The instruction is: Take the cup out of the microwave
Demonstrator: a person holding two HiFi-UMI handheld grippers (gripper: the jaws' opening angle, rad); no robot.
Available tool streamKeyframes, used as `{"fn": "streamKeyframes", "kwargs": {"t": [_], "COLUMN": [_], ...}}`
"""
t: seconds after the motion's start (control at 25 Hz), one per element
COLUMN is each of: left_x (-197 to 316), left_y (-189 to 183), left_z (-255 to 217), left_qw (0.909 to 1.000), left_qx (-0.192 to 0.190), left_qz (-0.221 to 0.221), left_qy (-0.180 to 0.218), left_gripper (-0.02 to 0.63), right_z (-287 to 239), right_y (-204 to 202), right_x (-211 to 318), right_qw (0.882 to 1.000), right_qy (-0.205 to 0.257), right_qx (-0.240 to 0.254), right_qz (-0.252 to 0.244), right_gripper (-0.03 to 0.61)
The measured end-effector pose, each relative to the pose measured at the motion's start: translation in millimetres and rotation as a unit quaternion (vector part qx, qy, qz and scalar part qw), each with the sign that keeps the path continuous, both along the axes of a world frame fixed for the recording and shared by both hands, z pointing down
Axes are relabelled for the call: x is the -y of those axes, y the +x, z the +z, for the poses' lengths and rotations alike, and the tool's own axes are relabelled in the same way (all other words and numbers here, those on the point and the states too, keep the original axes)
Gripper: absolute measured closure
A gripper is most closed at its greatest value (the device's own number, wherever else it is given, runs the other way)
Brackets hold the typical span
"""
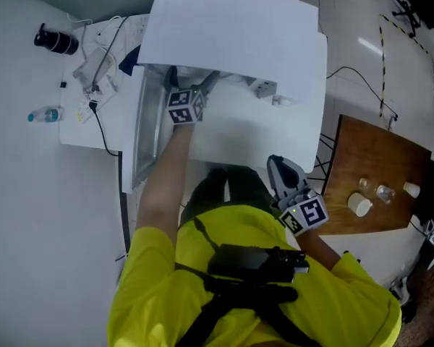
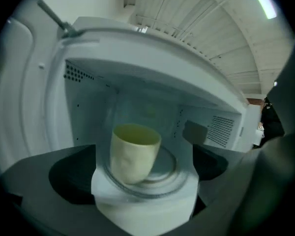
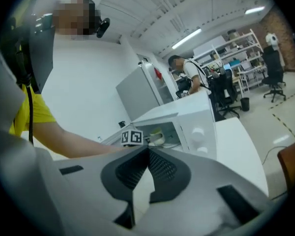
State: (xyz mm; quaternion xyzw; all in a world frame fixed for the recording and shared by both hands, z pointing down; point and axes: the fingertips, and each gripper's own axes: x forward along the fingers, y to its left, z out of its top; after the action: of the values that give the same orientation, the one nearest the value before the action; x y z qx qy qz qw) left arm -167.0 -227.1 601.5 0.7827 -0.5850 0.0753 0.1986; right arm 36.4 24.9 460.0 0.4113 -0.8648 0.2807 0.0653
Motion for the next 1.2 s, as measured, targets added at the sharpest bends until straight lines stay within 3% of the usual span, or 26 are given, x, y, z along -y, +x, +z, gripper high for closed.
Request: {"fn": "streamKeyframes", "kwargs": {"t": [0.2, 0.36, 0.44, 0.48, 0.52, 0.68, 0.92, 1.2], "left_x": [48.2, 61.9, 62.2, 62.5, 63.0, 56.7, -33.5, -184.2], "left_y": [-2.9, -9.5, -7.2, -6.5, -6.7, -7.0, 12.0, 37.4], "left_z": [19.4, 34.0, 43.3, 45.7, 46.4, 41.1, -6.0, -37.7], "left_qw": [0.9987, 0.9959, 0.9934, 0.9918, 0.9908, 0.9919, 0.9960, 0.9964], "left_qx": [0.045, 0.070, 0.103, 0.120, 0.129, 0.120, 0.079, 0.085], "left_qz": [-0.022, -0.053, -0.043, -0.038, -0.036, -0.037, -0.041, -0.001], "left_qy": [-0.010, -0.019, -0.023, -0.023, -0.023, -0.023, 0.009, -0.010], "left_gripper": [0.067, 0.060, 0.101, 0.165, 0.167, 0.170, 0.170, 0.170], "right_z": [27.4, 17.6, 16.3, 16.9, 17.4, 14.3, 3.0, -7.5], "right_y": [4.9, 20.6, 32.0, 37.1, 41.4, 47.6, 46.1, 43.7], "right_x": [-17.1, -3.2, 2.9, 4.9, 6.2, 6.8, 13.1, 17.6], "right_qw": [0.998, 0.999, 0.999, 0.999, 0.999, 0.998, 0.999, 1.000], "right_qy": [-0.056, -0.041, -0.037, -0.037, -0.039, -0.031, -0.010, 0.009], "right_qx": [0.008, 0.016, 0.012, 0.010, 0.009, 0.006, 0.012, 0.002], "right_qz": [-0.008, 0.004, 0.015, 0.022, 0.030, 0.045, 0.042, 0.029], "right_gripper": [0.574, 0.574, 0.574, 0.574, 0.574, 0.574, 0.574, 0.574]}}
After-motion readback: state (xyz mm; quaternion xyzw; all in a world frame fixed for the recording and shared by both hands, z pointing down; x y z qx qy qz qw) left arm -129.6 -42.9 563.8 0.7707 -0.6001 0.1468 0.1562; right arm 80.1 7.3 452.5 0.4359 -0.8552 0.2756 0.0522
